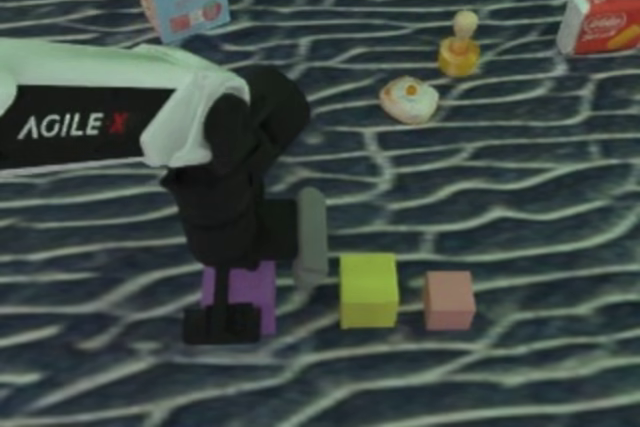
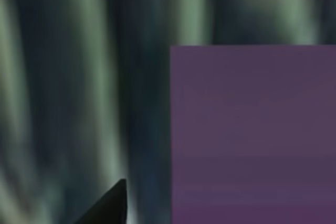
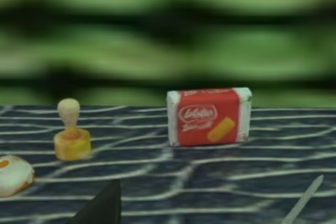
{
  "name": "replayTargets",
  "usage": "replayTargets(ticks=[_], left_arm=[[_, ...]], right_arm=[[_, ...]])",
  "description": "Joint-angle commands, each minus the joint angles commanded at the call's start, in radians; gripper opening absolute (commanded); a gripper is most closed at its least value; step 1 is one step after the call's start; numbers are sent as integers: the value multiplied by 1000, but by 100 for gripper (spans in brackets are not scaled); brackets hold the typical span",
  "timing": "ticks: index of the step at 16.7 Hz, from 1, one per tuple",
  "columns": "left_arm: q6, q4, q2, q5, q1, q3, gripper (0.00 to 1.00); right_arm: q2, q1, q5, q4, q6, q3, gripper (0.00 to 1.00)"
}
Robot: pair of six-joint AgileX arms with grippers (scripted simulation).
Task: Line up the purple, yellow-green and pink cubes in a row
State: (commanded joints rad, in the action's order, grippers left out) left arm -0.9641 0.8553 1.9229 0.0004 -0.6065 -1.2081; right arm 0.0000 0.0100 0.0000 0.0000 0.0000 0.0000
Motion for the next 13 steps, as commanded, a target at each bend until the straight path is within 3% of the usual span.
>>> replayTargets(ticks=[4,13], left_arm=[[-1,18,-6,0,3,-15,100],[3,265,-90,0,20,-175,100]], right_arm=[[0,0,0,0,0,0,100],[0,0,0,0,0,0,100]])
